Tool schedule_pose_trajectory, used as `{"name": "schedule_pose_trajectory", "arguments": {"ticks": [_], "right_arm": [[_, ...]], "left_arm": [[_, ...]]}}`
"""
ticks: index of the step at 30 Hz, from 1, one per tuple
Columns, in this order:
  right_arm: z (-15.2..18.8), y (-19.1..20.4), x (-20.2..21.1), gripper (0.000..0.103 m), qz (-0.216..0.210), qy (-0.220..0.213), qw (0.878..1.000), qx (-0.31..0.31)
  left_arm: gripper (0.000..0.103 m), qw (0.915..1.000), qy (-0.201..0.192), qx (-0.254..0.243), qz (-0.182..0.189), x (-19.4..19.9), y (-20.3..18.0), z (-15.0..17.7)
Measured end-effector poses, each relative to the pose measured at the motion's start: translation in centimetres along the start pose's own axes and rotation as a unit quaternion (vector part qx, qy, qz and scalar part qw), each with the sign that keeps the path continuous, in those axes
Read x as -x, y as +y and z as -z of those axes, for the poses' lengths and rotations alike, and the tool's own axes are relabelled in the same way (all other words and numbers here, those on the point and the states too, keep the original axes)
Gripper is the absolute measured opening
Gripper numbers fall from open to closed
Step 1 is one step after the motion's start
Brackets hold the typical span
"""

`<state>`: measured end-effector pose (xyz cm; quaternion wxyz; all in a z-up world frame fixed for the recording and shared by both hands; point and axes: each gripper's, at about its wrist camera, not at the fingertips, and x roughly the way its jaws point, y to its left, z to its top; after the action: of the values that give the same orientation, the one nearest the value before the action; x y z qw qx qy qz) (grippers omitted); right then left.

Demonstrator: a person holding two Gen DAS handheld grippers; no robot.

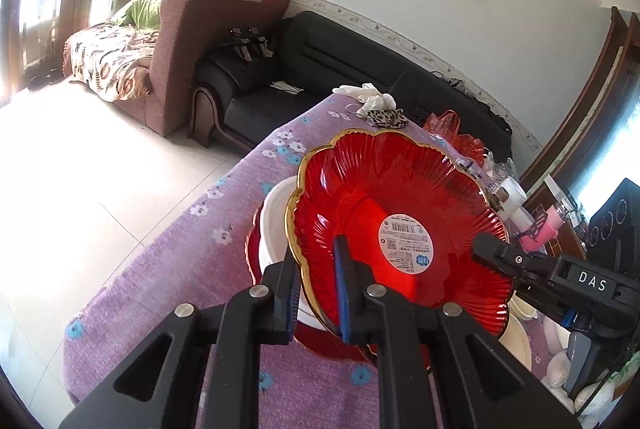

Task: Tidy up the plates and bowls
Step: 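Lower the small red glass plate onto the bowl stack and open both grippers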

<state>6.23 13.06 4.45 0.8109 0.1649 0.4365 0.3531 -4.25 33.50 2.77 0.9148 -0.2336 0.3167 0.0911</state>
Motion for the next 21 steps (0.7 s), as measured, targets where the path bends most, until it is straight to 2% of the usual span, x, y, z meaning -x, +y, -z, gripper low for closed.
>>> {"name": "schedule_pose_trajectory", "arguments": {"ticks": [8,21], "right_arm": [[-1.3,-0.1,-2.7,0.013,0.014,0.015,1.0,-0.004],[-0.7,-2.3,-5.9,0.013,0.021,0.05,0.998,-0.029]], "left_arm": [[0.014,0.9998,0.013,0.0,-0.015,-2.2,0.8,-1.3],[0.014,0.9987,0.046,0.012,-0.018,-4.8,2.0,-0.5]]}}
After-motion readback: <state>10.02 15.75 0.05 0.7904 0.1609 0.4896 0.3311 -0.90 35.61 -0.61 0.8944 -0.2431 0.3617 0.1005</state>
